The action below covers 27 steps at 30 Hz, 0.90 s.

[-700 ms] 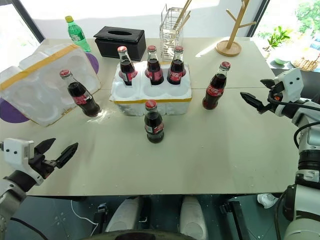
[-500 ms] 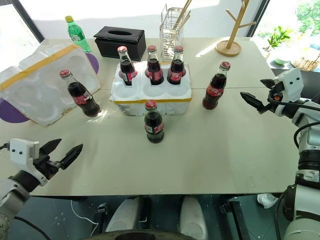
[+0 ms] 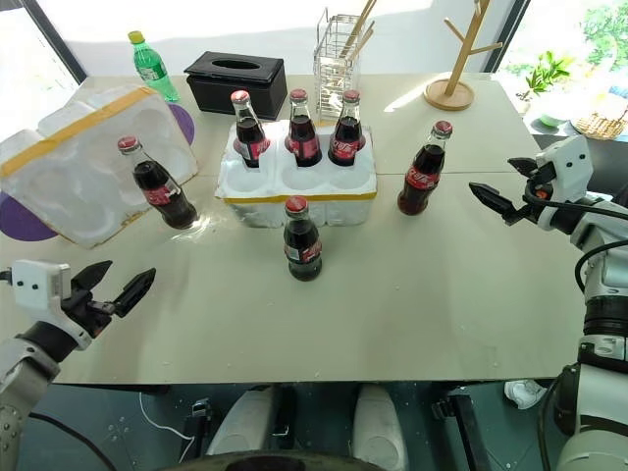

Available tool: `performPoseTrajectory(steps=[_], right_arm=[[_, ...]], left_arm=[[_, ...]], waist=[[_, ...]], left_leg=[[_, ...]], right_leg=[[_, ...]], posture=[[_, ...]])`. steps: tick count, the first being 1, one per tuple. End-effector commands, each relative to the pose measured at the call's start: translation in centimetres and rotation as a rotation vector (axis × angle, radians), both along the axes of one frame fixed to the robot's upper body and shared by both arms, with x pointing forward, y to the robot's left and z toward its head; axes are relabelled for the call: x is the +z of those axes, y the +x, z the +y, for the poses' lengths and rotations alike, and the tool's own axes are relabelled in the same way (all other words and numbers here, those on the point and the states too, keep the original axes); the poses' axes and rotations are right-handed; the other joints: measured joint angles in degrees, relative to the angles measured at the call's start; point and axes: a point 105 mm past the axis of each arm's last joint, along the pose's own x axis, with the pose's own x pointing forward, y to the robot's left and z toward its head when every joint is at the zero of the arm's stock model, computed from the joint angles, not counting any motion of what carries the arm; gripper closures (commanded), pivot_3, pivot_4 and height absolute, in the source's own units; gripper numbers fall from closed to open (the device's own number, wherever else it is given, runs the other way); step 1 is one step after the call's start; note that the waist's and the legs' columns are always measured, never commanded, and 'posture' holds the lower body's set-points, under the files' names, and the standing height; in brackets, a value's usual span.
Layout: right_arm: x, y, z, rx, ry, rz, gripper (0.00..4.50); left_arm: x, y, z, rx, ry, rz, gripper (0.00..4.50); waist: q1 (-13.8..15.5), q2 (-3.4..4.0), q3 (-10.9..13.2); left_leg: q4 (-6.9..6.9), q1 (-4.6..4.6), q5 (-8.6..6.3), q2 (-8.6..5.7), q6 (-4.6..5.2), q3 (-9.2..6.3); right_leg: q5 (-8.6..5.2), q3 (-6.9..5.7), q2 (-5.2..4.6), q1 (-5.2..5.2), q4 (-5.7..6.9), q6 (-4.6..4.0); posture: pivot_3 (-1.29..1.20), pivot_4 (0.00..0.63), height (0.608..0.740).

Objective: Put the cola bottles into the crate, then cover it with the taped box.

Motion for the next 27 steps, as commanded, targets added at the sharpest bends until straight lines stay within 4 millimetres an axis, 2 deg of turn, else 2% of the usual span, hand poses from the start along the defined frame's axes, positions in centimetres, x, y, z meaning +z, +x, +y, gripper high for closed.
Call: performPoseTrajectory(steps=[1,4,8,9,12,14,19,27], right_arm=[[3.5,-0.9,0.3,0.058,0.029,-0.066,0.0],[5.4,-1.8,0.5,0.111,0.081,-0.047,0.0],[8.7,-6.8,3.6,0.396,0.087,0.044,0.0],[8.9,-7.5,4.2,0.429,0.092,0.061,0.0],[10.0,-11.9,7.7,0.677,0.08,0.153,0.0],[10.2,-13.4,9.0,0.748,0.067,0.188,0.0],[10.3,-15.0,11.2,0.816,0.028,0.189,0.0],[9.8,-15.5,12.7,0.858,0.048,0.189,0.0]], left_arm=[[1.7,0.6,0.6,0.015,0.025,-0.069,0.14],[2.4,1.2,1.0,0.037,0.018,-0.099,0.14],[3.5,3.2,1.4,0.045,0.018,-0.142,0.14],[3.7,3.4,1.3,0.038,0.021,-0.146,0.14],[4.4,5.1,0.7,-0.01,0.043,-0.163,0.14],[4.6,5.9,0.5,-0.028,0.051,-0.17,0.14],[5.7,8.0,0.6,-0.056,0.085,-0.194,0.14],[6.0,10.3,-0.6,-0.134,0.113,-0.206,0.14]], waist=[[0.1,0.01,0.0],[0.1,0.05,0.0],[0.5,0.24,0.1],[0.3,0.23,0.1],[0.2,0.19,0.0],[0.1,0.2,0.0],[0.3,0.18,0.0],[0.3,0.15,0.0]], left_leg=[[0.0,0.0,0.0,0.0,0.0,0.0],[0.0,0.0,0.0,-0.01,0.01,0.0],[0.0,-0.04,-0.01,-0.01,0.02,-0.04],[-0.01,-0.05,-0.01,0.0,0.02,-0.08],[-0.01,-0.04,-0.02,0.04,0.03,-0.08],[-0.01,-0.02,-0.02,0.07,0.03,-0.08],[0.0,-0.03,-0.02,0.07,0.02,-0.06],[-0.01,-0.06,-0.03,0.01,0.04,-0.05]], right_leg=[[0.0,0.0,0.0,0.0,0.0,0.0],[0.0,0.0,-0.01,0.0,0.0,0.01],[0.0,-0.02,-0.02,-0.02,0.0,0.01],[0.0,-0.04,-0.01,-0.02,0.0,0.01],[0.01,-0.04,-0.02,0.01,-0.05,0.01],[0.01,-0.04,-0.01,0.02,-0.04,0.02],[0.03,-0.05,0.0,0.0,-0.04,0.01],[0.13,-0.05,-0.03,-0.01,-0.06,0.18]], posture=[[0.0,0.15,0.74],[0.0,0.15,0.74],[0.0,0.15,0.74],[0.0,0.15,0.74],[0.0,0.15,0.74],[0.0,0.15,0.74],[0.0,0.15,0.74],[0.0,0.15,0.74]])
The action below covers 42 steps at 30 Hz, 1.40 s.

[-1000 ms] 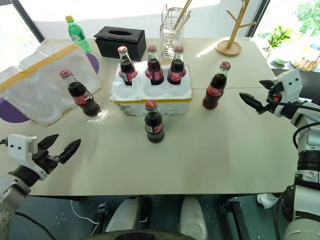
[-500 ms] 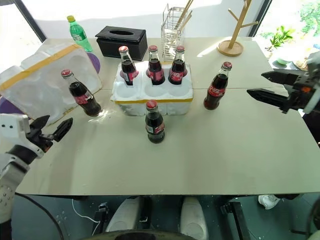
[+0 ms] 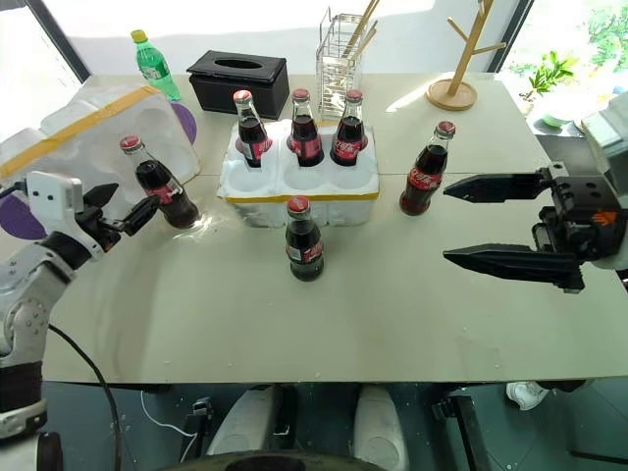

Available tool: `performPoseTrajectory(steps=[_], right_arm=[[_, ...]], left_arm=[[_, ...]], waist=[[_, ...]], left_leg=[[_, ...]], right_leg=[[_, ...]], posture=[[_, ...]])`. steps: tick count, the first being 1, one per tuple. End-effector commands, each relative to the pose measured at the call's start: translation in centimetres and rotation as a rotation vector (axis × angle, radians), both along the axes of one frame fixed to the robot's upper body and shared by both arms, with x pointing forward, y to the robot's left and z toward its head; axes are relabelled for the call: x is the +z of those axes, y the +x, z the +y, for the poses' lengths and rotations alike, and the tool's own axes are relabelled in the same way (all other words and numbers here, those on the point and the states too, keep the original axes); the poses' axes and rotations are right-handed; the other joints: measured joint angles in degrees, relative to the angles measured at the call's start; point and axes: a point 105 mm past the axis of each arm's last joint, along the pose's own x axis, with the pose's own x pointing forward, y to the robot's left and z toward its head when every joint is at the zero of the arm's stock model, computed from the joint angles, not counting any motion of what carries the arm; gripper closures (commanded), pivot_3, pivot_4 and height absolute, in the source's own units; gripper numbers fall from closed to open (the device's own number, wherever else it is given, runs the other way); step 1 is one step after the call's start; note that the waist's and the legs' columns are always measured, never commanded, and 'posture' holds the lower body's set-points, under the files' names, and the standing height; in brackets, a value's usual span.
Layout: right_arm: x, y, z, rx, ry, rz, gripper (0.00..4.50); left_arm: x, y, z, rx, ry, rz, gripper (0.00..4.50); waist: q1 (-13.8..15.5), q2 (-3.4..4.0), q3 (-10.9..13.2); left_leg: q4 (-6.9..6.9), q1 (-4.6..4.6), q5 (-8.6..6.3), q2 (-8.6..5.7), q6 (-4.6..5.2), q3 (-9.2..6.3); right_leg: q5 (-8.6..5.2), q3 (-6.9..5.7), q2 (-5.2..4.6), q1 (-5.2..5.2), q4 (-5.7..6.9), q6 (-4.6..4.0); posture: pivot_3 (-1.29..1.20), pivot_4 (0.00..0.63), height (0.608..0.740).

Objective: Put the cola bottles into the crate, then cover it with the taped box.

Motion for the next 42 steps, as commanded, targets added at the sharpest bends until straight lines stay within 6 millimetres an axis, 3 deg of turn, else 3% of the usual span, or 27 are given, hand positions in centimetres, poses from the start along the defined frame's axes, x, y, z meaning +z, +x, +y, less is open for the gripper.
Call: performPoseTrajectory(steps=[1,14,22,25,26,27,35,42], right_arm=[[0.8,-0.6,0.6,0.023,0.012,-0.045,0.0],[2.3,-0.2,2.1,0.049,0.057,-0.099,0.0],[2.1,0.5,2.3,0.043,0.063,-0.107,0.0],[2.0,0.8,2.3,0.034,0.061,-0.103,0.0],[2.0,0.9,2.2,0.029,0.061,-0.099,0.0],[1.9,1.0,2.2,0.025,0.066,-0.089,0.0],[1.7,1.2,2.3,0.01,0.057,-0.109,0.0],[1.4,1.1,2.1,0.001,0.049,-0.101,0.0]], left_arm=[[1.1,0.8,-0.6,-0.039,0.045,-0.047,0.14],[0.2,3.2,-0.7,-0.059,0.058,-0.029,0.14],[-0.3,4.1,-0.7,-0.051,0.03,-0.032,0.14],[-0.4,4.0,-0.7,-0.054,0.035,-0.034,0.96],[-0.4,4.0,-0.7,-0.054,0.035,-0.036,1.47],[-0.2,4.0,-0.6,-0.054,0.035,-0.039,1.86],[1.4,3.4,-0.5,-0.095,0.045,-0.047,1.84],[6.5,0.2,-3.2,-0.314,0.0,-0.056,1.84]], waist=[[-0.1,-0.01,0.0],[0.0,-0.01,0.0],[-0.1,-0.03,0.0],[-0.1,-0.03,0.0],[-0.1,-0.03,0.0],[-0.1,-0.03,0.0],[-0.3,-0.03,0.0],[-0.1,-0.23,0.1]], left_leg=[[0.0,0.0,0.0,0.0,0.0,0.0],[0.0,-0.01,0.0,0.02,0.0,0.0],[0.0,-0.03,0.0,0.03,0.0,0.0],[0.0,-0.03,0.0,0.02,0.0,0.0],[0.0,-0.03,0.0,0.02,0.0,0.0],[0.0,-0.03,0.0,0.03,0.0,0.0],[-0.01,-0.04,0.0,0.04,-0.01,0.0],[-0.01,-0.25,0.0,0.05,-0.02,-0.02]], right_leg=[[0.0,0.0,0.0,0.0,0.0,0.0],[0.02,0.0,-0.04,-0.04,0.01,0.03],[0.02,0.01,-0.07,-0.06,0.01,0.04],[0.03,0.01,-0.08,-0.06,0.01,0.04],[0.03,0.01,-0.08,-0.06,0.01,0.04],[0.03,0.01,-0.08,-0.07,0.01,0.04],[0.03,0.03,-0.09,-0.09,0.01,0.04],[0.03,0.05,-0.09,-0.27,0.01,0.03]], posture=[[0.0,0.15,0.74],[0.0,0.15,0.74],[0.0,0.15,0.74],[0.0,0.15,0.74],[0.0,0.15,0.74],[0.0,0.15,0.74],[0.0,0.15,0.74],[0.0,0.15,0.74]])
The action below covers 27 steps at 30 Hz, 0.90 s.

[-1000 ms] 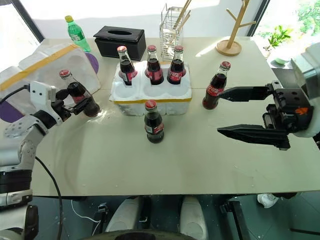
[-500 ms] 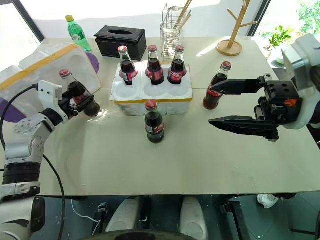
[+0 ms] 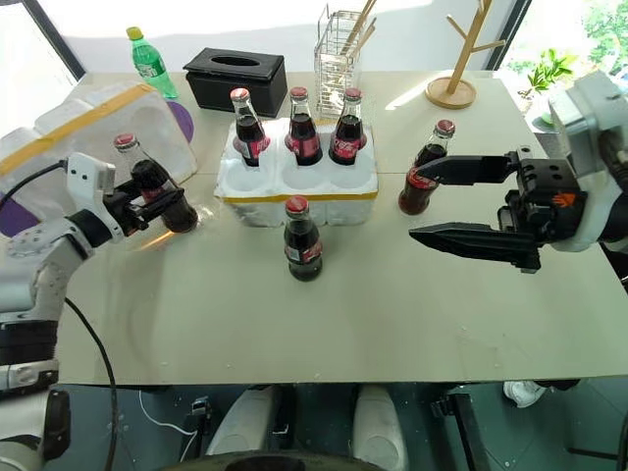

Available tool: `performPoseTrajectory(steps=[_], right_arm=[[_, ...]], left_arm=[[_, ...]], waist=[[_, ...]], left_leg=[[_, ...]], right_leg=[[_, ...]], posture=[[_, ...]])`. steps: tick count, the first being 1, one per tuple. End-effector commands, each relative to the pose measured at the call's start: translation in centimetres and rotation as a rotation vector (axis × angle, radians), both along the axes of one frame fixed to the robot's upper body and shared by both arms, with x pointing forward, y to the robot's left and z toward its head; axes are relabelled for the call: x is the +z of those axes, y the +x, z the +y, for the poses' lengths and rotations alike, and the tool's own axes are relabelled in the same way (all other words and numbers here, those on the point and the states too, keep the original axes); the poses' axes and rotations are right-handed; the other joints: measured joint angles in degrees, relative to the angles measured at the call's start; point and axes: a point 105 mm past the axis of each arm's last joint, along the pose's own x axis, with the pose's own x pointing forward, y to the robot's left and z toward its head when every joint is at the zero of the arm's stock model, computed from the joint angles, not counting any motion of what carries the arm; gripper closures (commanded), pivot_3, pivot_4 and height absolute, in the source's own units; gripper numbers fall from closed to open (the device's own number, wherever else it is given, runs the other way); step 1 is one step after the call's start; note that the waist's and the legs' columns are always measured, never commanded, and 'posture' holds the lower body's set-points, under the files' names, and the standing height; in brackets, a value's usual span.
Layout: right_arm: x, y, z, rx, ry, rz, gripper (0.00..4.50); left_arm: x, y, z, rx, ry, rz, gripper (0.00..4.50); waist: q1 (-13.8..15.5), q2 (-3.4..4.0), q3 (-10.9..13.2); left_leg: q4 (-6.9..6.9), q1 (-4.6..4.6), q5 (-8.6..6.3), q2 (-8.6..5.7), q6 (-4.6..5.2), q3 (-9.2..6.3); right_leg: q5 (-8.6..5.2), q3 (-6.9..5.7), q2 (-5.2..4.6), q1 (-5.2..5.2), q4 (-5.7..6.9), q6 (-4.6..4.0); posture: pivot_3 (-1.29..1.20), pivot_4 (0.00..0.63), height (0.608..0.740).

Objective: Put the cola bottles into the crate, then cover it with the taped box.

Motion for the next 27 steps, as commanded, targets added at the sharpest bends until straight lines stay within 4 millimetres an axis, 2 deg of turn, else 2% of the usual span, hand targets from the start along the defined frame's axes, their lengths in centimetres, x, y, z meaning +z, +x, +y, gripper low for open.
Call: performPoseTrajectory(steps=[1,3,6,8,10,13,17,24,27], right_arm=[[0.7,-0.4,0.1,0.002,-0.005,-0.056,0.0],[0.4,-0.3,0.0,-0.01,-0.007,-0.055,0.0],[0.2,-0.3,0.0,-0.021,-0.006,-0.056,0.0],[0.1,-0.1,-0.1,-0.032,0.001,-0.062,0.0],[0.0,0.0,0.0,-0.041,0.009,-0.068,0.0],[0.0,0.2,0.1,-0.058,0.018,-0.077,0.0],[-0.2,0.2,-0.1,-0.082,0.026,-0.078,0.0],[-0.7,0.3,-0.3,-0.121,0.03,-0.071,0.0],[-0.8,0.7,-0.5,-0.139,0.032,-0.07,0.0]], left_arm=[[6.5,-2.3,-1.5,-0.131,-0.03,-0.134,1.84],[8.9,-3.1,-2.6,-0.214,-0.047,-0.146,1.84],[11.1,-3.3,-3.8,-0.282,-0.058,-0.171,1.84],[12.6,-2.4,-4.9,-0.323,-0.066,-0.203,1.84],[13.2,-1.4,-5.8,-0.344,-0.068,-0.218,1.84],[12.4,0.5,-7.0,-0.359,-0.031,-0.213,1.84],[10.9,2.0,-8.4,-0.398,-0.017,-0.191,1.84],[8.9,3.3,-10.3,-0.435,-0.045,-0.161,1.84],[7.8,3.6,-10.9,-0.433,0.006,-0.161,1.84]], waist=[[0.0,-0.01,0.0],[0.1,-0.02,0.0],[0.1,-0.03,0.0],[0.1,-0.03,0.0],[0.0,-0.03,0.0],[0.0,-0.03,0.0],[-0.1,-0.13,0.1],[0.0,-0.31,0.2],[0.0,-0.32,0.2]], left_leg=[[0.02,-0.07,0.0,0.0,0.0,-0.01],[0.03,-0.11,0.0,-0.01,0.0,-0.03],[0.07,-0.18,0.02,-0.03,-0.03,-0.14],[0.08,-0.18,0.03,-0.08,-0.03,-0.13],[0.1,-0.16,0.03,-0.12,-0.02,-0.13],[0.1,-0.05,0.04,-0.17,0.0,-0.1],[0.1,-0.03,0.05,-0.17,0.01,-0.08],[0.12,-0.04,0.05,-0.14,0.01,-0.08],[0.14,-0.05,0.05,-0.14,0.01,-0.08]], right_leg=[[0.0,-0.01,0.0,-0.05,0.0,0.0],[0.0,-0.01,-0.01,-0.08,0.0,0.0],[0.0,-0.09,0.06,-0.07,0.0,-0.01],[0.0,-0.15,0.1,-0.06,0.01,0.0],[0.01,-0.17,0.12,-0.03,0.03,0.01],[0.01,-0.18,0.16,0.05,0.08,0.02],[0.0,-0.18,0.2,0.05,0.13,0.03],[0.0,-0.18,0.24,0.03,0.18,0.04],[0.0,-0.18,0.24,0.03,0.19,0.04]], posture=[[0.0,0.15,0.74],[0.0,0.15,0.74],[0.0,0.15,0.74],[0.0,0.15,0.74],[0.0,0.15,0.74],[0.0,0.15,0.74],[0.0,0.15,0.74],[0.0,0.15,0.74],[0.0,0.15,0.74]])
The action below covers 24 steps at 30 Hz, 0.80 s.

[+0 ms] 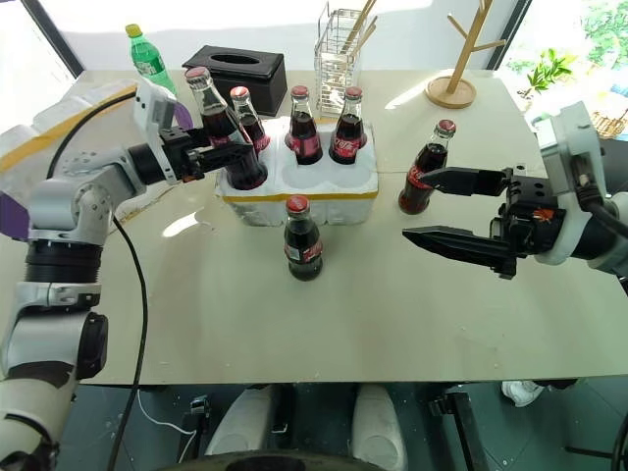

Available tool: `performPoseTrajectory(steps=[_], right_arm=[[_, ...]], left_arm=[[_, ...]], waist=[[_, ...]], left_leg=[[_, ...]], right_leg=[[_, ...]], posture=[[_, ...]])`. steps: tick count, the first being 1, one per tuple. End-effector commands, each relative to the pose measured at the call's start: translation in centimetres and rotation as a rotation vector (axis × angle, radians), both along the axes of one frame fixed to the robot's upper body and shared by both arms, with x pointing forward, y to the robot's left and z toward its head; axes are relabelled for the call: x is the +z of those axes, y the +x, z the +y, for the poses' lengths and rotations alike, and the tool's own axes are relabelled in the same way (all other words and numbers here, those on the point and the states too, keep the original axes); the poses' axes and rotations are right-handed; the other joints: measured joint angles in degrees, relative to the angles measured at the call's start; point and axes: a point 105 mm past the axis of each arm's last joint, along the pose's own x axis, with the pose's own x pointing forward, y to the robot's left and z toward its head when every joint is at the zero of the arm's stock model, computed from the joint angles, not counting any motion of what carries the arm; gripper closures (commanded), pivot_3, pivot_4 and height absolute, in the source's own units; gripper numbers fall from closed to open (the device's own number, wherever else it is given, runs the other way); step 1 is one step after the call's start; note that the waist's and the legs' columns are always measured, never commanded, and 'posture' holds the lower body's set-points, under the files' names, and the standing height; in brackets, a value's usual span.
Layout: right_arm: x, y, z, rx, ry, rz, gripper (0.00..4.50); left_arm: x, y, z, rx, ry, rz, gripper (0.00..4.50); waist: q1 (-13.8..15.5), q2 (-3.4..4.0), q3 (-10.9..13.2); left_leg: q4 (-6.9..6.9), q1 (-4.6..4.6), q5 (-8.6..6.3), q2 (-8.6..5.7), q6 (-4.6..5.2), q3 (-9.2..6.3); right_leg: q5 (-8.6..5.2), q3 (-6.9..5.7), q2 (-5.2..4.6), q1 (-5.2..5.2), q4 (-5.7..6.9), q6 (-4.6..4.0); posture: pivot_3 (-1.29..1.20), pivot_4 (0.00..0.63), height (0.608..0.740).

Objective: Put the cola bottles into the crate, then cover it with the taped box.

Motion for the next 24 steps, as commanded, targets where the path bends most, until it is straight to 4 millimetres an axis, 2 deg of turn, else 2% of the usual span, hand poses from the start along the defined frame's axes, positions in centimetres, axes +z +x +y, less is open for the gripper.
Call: performPoseTrajectory(steps=[1,6,10,12,13,14,19,24], right_arm=[[0.9,0.0,-0.1,-0.018,0.003,-0.064,0.0],[0.1,0.8,-0.3,-0.053,-0.014,-0.063,0.0],[-0.6,1.4,-0.3,-0.072,-0.023,-0.063,0.0],[-0.7,1.6,-0.3,-0.075,-0.021,-0.063,0.0],[-0.8,1.7,-0.3,-0.077,-0.021,-0.063,0.0],[-0.8,1.8,-0.4,-0.079,-0.024,-0.061,0.0],[-1.7,1.8,-0.6,-0.081,-0.049,-0.042,0.0],[-3.8,2.1,-0.7,-0.095,-0.1,-0.013,0.0]], left_arm=[[1.6,-0.2,-0.6,-0.011,0.062,-0.14,1.84],[-1.2,0.4,0.0,0.031,0.169,-0.136,1.84],[-3.4,0.9,0.3,0.058,0.189,-0.091,1.84],[-3.8,0.9,0.3,0.061,0.19,-0.083,0.76],[-3.8,0.9,0.3,0.058,0.183,-0.08,0.43],[-3.7,0.8,0.3,0.055,0.177,-0.08,0.05],[-2.1,0.1,0.6,0.046,0.082,-0.073,0.05],[2.1,-2.6,2.4,0.003,-0.038,-0.082,0.05]], waist=[[0.0,0.0,0.0],[0.0,0.0,0.0],[-0.1,0.0,0.0],[-0.1,0.02,0.0],[0.0,0.03,0.0],[0.0,0.03,0.0],[0.0,0.03,0.0],[-0.2,0.02,0.0]], left_leg=[[0.0,0.0,0.0,0.0,0.0,0.0],[0.0,0.02,0.0,0.0,0.0,0.0],[0.01,0.02,0.0,0.0,0.0,0.0],[0.01,0.03,0.0,0.0,0.0,0.0],[0.01,0.04,0.0,0.0,0.0,0.0],[0.01,0.05,0.0,0.0,-0.01,0.0],[0.03,0.06,0.01,0.0,-0.02,0.0],[0.04,0.06,0.01,0.01,-0.01,-0.03]], right_leg=[[0.0,0.0,0.0,0.0,0.0,0.0],[0.0,0.0,0.0,0.0,0.01,0.0],[0.0,0.0,0.0,0.0,0.01,0.0],[0.0,0.0,0.0,0.0,0.02,0.0],[0.0,0.0,0.0,0.0,0.04,0.0],[0.0,0.0,0.0,0.01,0.04,0.0],[0.0,0.0,-0.01,0.02,0.07,0.0],[0.0,0.0,0.0,0.02,0.12,0.0]], posture=[[0.0,0.15,0.74],[0.0,0.15,0.74],[0.0,0.15,0.74],[0.0,0.15,0.74],[0.0,0.15,0.74],[0.0,0.15,0.74],[0.0,0.15,0.74],[0.0,0.15,0.74]])
